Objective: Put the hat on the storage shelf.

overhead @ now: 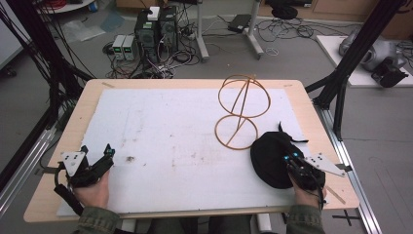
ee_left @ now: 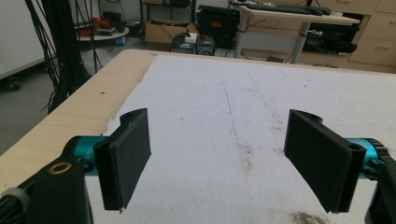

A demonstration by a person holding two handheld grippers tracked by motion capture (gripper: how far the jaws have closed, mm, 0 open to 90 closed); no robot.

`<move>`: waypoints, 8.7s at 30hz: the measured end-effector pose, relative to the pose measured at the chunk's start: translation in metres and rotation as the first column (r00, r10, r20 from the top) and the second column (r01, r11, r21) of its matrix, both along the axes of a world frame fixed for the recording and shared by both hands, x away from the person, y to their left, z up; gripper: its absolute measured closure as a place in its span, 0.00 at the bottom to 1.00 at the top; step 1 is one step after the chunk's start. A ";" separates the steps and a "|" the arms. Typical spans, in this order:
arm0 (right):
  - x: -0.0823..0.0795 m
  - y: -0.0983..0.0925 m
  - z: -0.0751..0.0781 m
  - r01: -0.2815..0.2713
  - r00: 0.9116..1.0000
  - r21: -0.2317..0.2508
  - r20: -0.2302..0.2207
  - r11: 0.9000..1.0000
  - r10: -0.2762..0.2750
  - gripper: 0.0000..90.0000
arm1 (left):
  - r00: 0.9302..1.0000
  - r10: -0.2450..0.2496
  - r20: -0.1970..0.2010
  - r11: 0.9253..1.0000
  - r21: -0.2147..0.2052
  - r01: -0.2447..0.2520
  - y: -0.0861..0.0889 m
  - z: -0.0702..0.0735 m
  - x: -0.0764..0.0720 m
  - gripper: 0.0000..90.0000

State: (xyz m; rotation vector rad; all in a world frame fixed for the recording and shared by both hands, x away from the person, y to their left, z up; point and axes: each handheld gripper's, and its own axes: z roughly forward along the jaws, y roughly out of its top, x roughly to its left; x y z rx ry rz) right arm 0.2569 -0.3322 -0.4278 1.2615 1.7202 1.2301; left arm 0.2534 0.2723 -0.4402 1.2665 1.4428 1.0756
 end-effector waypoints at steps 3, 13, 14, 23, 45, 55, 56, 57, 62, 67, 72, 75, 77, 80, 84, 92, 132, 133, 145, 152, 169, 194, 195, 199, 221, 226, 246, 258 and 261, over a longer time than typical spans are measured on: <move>-0.001 0.002 0.001 0.010 1.000 -0.004 0.015 1.000 -0.010 0.95 | 1.000 0.003 0.005 1.000 -0.004 -0.003 0.000 0.000 0.000 0.26; -0.003 0.003 0.006 0.036 0.998 0.014 0.056 0.999 -0.037 0.95 | 1.000 0.000 0.000 1.000 -0.003 0.000 0.000 0.000 0.000 0.26; -0.004 0.003 0.007 0.040 0.997 0.026 0.061 0.999 -0.041 0.95 | 1.000 -0.003 -0.002 1.000 -0.003 0.003 0.000 0.000 0.000 0.26; -0.004 0.009 0.016 0.050 0.992 0.044 0.118 0.998 -0.054 0.95 | 1.000 -0.010 0.002 1.000 -0.002 0.010 -0.002 0.000 0.001 0.26; -0.010 0.008 0.046 0.124 0.959 0.088 0.244 0.988 -0.142 0.95 | 1.000 -0.019 -0.004 1.000 -0.005 0.019 -0.002 0.000 0.002 0.26; -0.007 0.012 0.063 0.160 0.938 0.085 0.297 0.983 -0.178 0.95 | 0.999 -0.036 0.015 0.999 -0.001 0.036 0.001 0.005 0.001 0.26; -0.004 0.013 0.069 0.172 0.934 0.085 0.302 0.981 -0.190 0.95 | 0.999 -0.036 0.015 0.999 -0.007 0.036 0.001 0.005 0.001 0.26; -0.004 0.013 0.069 0.172 0.934 0.085 0.302 0.981 -0.190 0.95 | 0.999 -0.036 0.012 0.999 -0.013 0.036 0.002 0.005 0.001 0.26; 0.005 0.017 0.092 0.198 0.914 0.067 0.348 0.978 -0.209 0.95 | 0.999 -0.046 0.015 0.999 -0.014 0.046 0.002 0.005 0.002 0.26; 0.010 0.019 0.113 0.197 0.902 0.049 0.382 0.979 -0.200 0.95 | 0.998 -0.056 0.017 0.998 -0.012 0.057 0.000 0.006 0.002 0.26; 0.017 0.025 0.140 0.188 0.886 0.036 0.424 0.982 -0.185 0.95 | 0.997 -0.071 0.010 0.997 -0.013 0.071 -0.003 0.005 0.001 0.26; 0.019 0.028 0.147 0.180 0.882 0.041 0.435 0.983 -0.180 0.95 | 0.997 -0.076 0.010 0.997 -0.012 0.076 -0.004 0.005 0.002 0.26; 0.023 0.031 0.155 0.174 0.871 0.048 0.458 0.984 -0.176 0.95 | 0.997 -0.077 0.013 0.997 -0.014 0.077 -0.004 0.005 0.002 0.26; 0.031 0.035 0.165 0.167 0.866 0.065 0.468 0.984 -0.178 0.95 | 0.997 -0.075 0.015 0.997 -0.021 0.075 -0.003 0.005 0.002 0.26; 0.041 0.038 0.173 0.115 0.867 0.098 0.476 0.988 -0.148 0.95 | 0.997 -0.074 0.017 0.997 -0.032 0.074 -0.002 0.006 0.001 0.26; 0.055 0.040 0.180 0.047 0.877 0.168 0.464 0.985 -0.121 0.95 | 0.996 -0.083 0.016 0.996 -0.028 0.083 -0.004 0.006 0.000 0.26; 0.117 0.102 0.173 -0.155 0.964 0.143 0.240 0.977 0.118 0.95 | 0.996 -0.084 0.008 0.994 -0.064 0.084 -0.001 0.004 -0.001 0.26; 0.117 0.102 0.173 -0.155 0.964 0.143 0.240 0.977 0.118 0.95 | 0.997 -0.083 0.008 0.995 -0.063 0.083 -0.001 0.004 -0.001 0.26; 0.118 0.104 0.166 -0.149 0.973 0.144 0.199 0.978 0.119 0.93 | 0.996 -0.089 0.005 0.994 -0.071 0.089 -0.001 0.004 0.000 0.27; 0.118 0.104 0.166 -0.148 0.976 0.133 0.182 0.980 0.122 0.93 | 0.996 -0.089 0.006 0.993 -0.073 0.089 -0.002 0.004 0.000 0.27; 0.118 0.103 0.166 -0.126 0.985 0.135 0.137 0.983 0.108 0.75 | 0.996 -0.093 0.007 0.993 -0.074 0.093 -0.002 0.005 0.000 0.27; 0.105 0.093 0.166 -0.142 0.980 0.120 0.155 0.983 0.123 0.25 | 0.996 -0.092 0.009 0.992 -0.081 0.093 -0.002 0.006 -0.001 0.27; 0.103 0.092 0.165 -0.142 0.979 0.119 0.164 0.983 0.121 0.23 | 0.996 -0.092 0.009 0.992 -0.081 0.093 -0.002 0.006 -0.001 0.27; 0.095 0.086 0.159 -0.115 0.978 0.104 0.188 0.988 0.094 0.13 | 0.995 -0.095 0.009 0.992 -0.082 0.095 -0.003 0.006 0.000 0.27; 0.046 0.043 0.098 0.085 0.951 0.135 0.284 0.987 -0.121 0.12 | 0.995 -0.094 0.018 0.992 -0.087 0.095 -0.003 0.008 -0.001 0.27; 0.042 0.037 0.086 0.112 0.944 0.162 0.290 0.981 -0.155 0.12 | 0.996 -0.091 0.018 0.992 -0.089 0.092 -0.003 0.007 -0.001 0.27; 0.036 0.026 0.047 0.180 0.945 0.109 0.255 0.978 -0.203 0.12 | 0.996 -0.084 0.018 0.993 -0.086 0.085 -0.001 0.006 -0.002 0.27; 0.034 0.023 0.032 0.181 0.950 0.104 0.241 0.978 -0.201 0.12 | 0.996 -0.082 0.017 0.993 -0.086 0.084 0.000 0.006 -0.002 0.27; 0.034 0.023 0.028 0.183 0.951 0.102 0.234 0.978 -0.203 0.12 | 0.996 -0.084 0.016 0.993 -0.084 0.085 0.000 0.006 -0.002 0.27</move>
